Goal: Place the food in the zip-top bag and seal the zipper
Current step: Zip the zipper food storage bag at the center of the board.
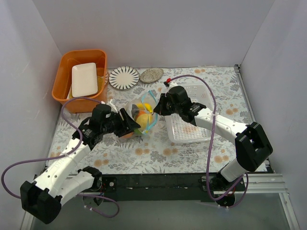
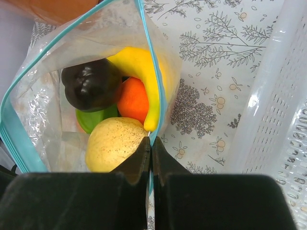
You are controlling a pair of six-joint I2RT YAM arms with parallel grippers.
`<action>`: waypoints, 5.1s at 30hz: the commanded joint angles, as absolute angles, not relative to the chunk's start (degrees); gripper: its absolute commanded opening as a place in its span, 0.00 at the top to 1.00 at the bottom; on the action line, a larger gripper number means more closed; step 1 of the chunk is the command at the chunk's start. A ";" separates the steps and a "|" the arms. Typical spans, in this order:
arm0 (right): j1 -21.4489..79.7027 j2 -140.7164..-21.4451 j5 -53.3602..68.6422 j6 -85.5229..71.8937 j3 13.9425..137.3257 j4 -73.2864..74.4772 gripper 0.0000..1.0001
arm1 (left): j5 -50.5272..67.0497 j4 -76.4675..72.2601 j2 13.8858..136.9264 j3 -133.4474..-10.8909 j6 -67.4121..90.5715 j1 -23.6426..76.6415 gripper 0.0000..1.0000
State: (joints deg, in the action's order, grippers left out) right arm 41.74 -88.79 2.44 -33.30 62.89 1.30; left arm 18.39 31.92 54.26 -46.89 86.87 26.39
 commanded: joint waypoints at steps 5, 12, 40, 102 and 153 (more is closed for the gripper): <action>41.40 -87.63 3.25 -33.66 63.11 -0.70 0.95 | 21.61 19.09 51.06 -37.80 101.85 26.81 0.47; 41.31 -87.19 3.16 -33.57 63.11 -0.53 0.95 | 24.52 8.01 49.48 -30.33 109.68 26.81 0.47; 41.31 -87.36 4.66 -33.75 62.58 -0.79 0.95 | 25.14 -6.50 51.86 -22.24 119.79 27.16 0.80; 28.92 -87.81 24.78 -47.28 61.35 -13.80 0.02 | 23.73 4.22 51.59 -24.70 113.82 27.16 1.00; 31.03 -103.98 22.24 -46.23 80.07 -5.17 0.77 | 24.61 6.24 49.75 -24.43 113.55 27.16 1.00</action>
